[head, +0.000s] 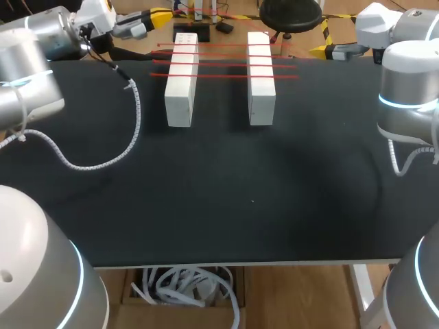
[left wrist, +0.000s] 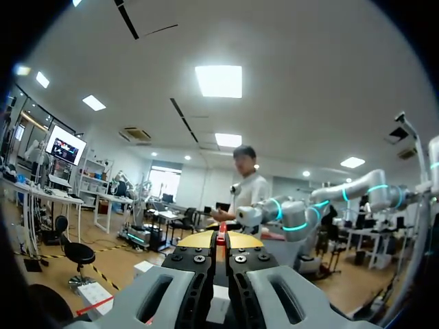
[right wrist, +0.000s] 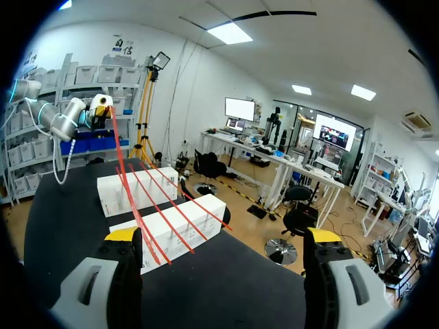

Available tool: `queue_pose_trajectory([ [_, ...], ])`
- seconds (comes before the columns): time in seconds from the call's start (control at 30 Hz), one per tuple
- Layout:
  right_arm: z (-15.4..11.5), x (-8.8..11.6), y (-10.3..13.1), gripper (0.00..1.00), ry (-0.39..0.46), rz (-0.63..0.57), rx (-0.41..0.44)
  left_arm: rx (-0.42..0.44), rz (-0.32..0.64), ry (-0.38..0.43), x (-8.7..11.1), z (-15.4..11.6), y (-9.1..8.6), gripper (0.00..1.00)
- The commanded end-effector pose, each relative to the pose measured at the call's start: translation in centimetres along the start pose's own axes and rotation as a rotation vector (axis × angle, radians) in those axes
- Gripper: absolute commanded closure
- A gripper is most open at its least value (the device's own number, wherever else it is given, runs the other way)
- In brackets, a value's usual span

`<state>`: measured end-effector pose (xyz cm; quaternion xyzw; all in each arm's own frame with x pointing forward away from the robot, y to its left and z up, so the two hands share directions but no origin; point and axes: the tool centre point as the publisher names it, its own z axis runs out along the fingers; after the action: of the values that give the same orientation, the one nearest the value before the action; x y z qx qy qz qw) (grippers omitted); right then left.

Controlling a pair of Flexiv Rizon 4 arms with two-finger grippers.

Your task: Grab the tape and strap the tape.

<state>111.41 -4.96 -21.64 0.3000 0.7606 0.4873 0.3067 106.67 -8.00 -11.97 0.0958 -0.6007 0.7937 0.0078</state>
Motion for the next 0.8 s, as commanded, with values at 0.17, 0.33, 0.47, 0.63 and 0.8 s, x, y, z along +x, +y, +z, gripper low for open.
queue_pose_trajectory([
  [0.17,0.0,0.0,0.0,0.00,0.000,0.000,0.000,0.000,0.001,-0.004,0.1,0.0,0.0,1.00],
  [0.33,0.0,0.0,0.0,0.00,0.000,0.000,0.000,-0.015,0.018,0.074,0.1,2.4,0.3,1.00],
  [0.47,0.0,0.0,0.0,0.00,0.000,0.000,0.000,-0.014,0.039,0.150,-0.2,4.5,0.8,1.00],
  [0.63,0.0,0.0,0.0,0.00,0.000,0.000,0.000,0.019,0.063,0.178,-0.6,6.0,0.8,1.00],
  [0.8,0.0,0.0,0.0,0.00,0.000,0.000,0.000,0.028,0.076,0.189,-0.6,7.4,0.5,1.00],
])
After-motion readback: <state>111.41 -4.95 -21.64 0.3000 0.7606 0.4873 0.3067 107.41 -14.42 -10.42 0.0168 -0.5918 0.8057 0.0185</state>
